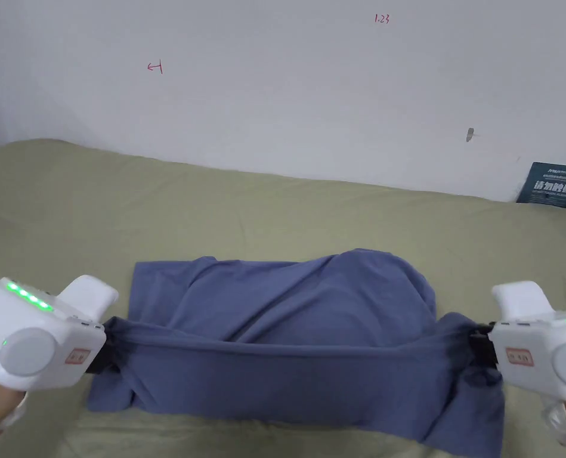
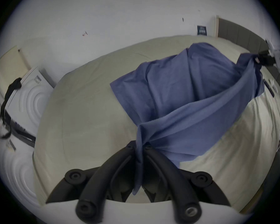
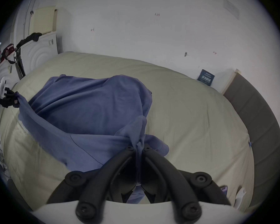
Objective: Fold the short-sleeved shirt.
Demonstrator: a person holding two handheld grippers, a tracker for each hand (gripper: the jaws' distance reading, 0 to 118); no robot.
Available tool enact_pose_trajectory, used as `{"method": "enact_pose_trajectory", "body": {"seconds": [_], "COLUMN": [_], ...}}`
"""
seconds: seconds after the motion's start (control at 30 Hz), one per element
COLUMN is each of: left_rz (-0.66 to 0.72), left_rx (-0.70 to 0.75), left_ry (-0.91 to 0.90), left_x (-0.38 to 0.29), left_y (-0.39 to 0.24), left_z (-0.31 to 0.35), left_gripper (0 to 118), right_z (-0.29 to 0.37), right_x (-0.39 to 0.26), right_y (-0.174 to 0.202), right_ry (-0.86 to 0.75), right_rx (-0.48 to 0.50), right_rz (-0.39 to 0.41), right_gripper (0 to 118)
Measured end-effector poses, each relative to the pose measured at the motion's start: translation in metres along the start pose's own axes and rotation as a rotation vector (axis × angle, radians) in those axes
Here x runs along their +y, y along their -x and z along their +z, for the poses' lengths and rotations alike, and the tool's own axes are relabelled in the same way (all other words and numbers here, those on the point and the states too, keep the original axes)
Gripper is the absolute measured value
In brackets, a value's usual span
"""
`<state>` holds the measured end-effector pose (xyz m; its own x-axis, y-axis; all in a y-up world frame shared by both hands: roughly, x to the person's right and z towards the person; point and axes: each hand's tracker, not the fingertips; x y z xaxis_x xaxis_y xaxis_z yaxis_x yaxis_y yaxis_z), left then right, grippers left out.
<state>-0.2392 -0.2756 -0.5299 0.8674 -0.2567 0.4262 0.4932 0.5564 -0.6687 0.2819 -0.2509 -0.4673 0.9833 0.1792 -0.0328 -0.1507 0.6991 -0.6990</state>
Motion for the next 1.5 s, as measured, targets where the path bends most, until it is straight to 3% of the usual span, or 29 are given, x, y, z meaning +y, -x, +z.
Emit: {"method": "enact_pose_trajectory", "body": {"seconds": [0.1, 0.17, 0.2, 0.27, 0.3, 0.33, 0.4, 0.53, 0.6, 0.7, 0.77, 0.8, 0.93, 1.2, 1.27, 1.3, 1.33, 1.37, 1.43, 1.5], "left_rz": [-0.002, 0.077, 0.109, 0.240, 0.309, 0.384, 0.465, 0.510, 0.546, 0.574, 0.568, 0.558, 0.503, 0.593, 0.673, 0.717, 0.755, 0.781, 0.808, 0.752], "left_rx": [-0.011, -0.056, -0.063, -0.096, -0.132, -0.163, -0.189, -0.107, -0.050, 0.044, 0.105, 0.100, 0.109, 0.008, -0.062, -0.087, -0.083, -0.111, -0.107, -0.095], "left_ry": [0.023, 0.027, 0.009, -0.027, -0.045, -0.092, -0.169, -0.348, -0.402, -0.487, -0.470, -0.465, -0.401, -0.324, -0.312, -0.304, -0.288, -0.274, -0.260, -0.221], "left_x": [0.015, 0.016, 0.016, 0.009, 0.005, -0.001, -0.008, -0.022, -0.034, -0.060, -0.074, -0.082, -0.116, -0.142, -0.135, -0.130, -0.123, -0.118, -0.106, -0.092], "left_y": [0.003, 0.007, 0.007, 0.005, 0.006, 0.006, 0.007, -0.007, -0.024, -0.054, -0.079, -0.092, -0.131, -0.117, -0.097, -0.087, -0.080, -0.070, -0.059, -0.053], "left_z": [-0.017, -0.035, -0.040, -0.044, -0.044, -0.038, -0.020, 0.031, 0.058, 0.084, 0.101, 0.107, 0.124, 0.097, 0.078, 0.066, 0.054, 0.040, 0.017, -0.006], "left_gripper": [5, 12, 21, 80, 102, 110, 110, 109, 101, 57, 12, 1, 1, 2, 29, 54, 87, 98, 98, 98], "right_z": [-0.023, -0.034, -0.038, -0.043, -0.041, -0.033, -0.014, 0.038, 0.063, 0.093, 0.112, 0.119, 0.141, 0.141, 0.137, 0.134, 0.132, 0.128, 0.121, 0.113], "right_x": [0.015, 0.019, 0.019, 0.016, 0.016, 0.013, 0.008, -0.003, -0.019, -0.051, -0.078, -0.090, -0.131, -0.158, -0.156, -0.154, -0.153, -0.150, -0.147, -0.145], "right_y": [-0.003, -0.003, -0.004, -0.010, -0.011, -0.012, -0.012, 0.006, 0.025, 0.057, 0.077, 0.086, 0.113, 0.109, 0.103, 0.100, 0.096, 0.094, 0.086, 0.079], "right_ry": [0.011, -0.008, -0.013, -0.024, -0.030, -0.080, -0.156, -0.253, -0.315, -0.316, -0.315, -0.297, -0.239, -0.184, -0.186, -0.186, -0.191, -0.190, -0.183, -0.184], "right_rx": [0.006, 0.017, 0.033, 0.091, 0.112, 0.121, 0.135, 0.053, -0.006, -0.053, -0.073, -0.069, -0.089, -0.032, -0.035, -0.032, -0.023, -0.020, -0.008, -0.016], "right_rz": [-0.005, -0.022, -0.065, -0.177, -0.239, -0.293, -0.337, -0.256, -0.222, -0.210, -0.229, -0.242, -0.274, -0.337, -0.338, -0.337, -0.346, -0.351, -0.351, -0.354], "right_gripper": [6, 7, 19, 91, 105, 102, 101, 101, 101, 98, 73, 49, 1, 1, 1, 1, 1, 1, 1, 1]}}
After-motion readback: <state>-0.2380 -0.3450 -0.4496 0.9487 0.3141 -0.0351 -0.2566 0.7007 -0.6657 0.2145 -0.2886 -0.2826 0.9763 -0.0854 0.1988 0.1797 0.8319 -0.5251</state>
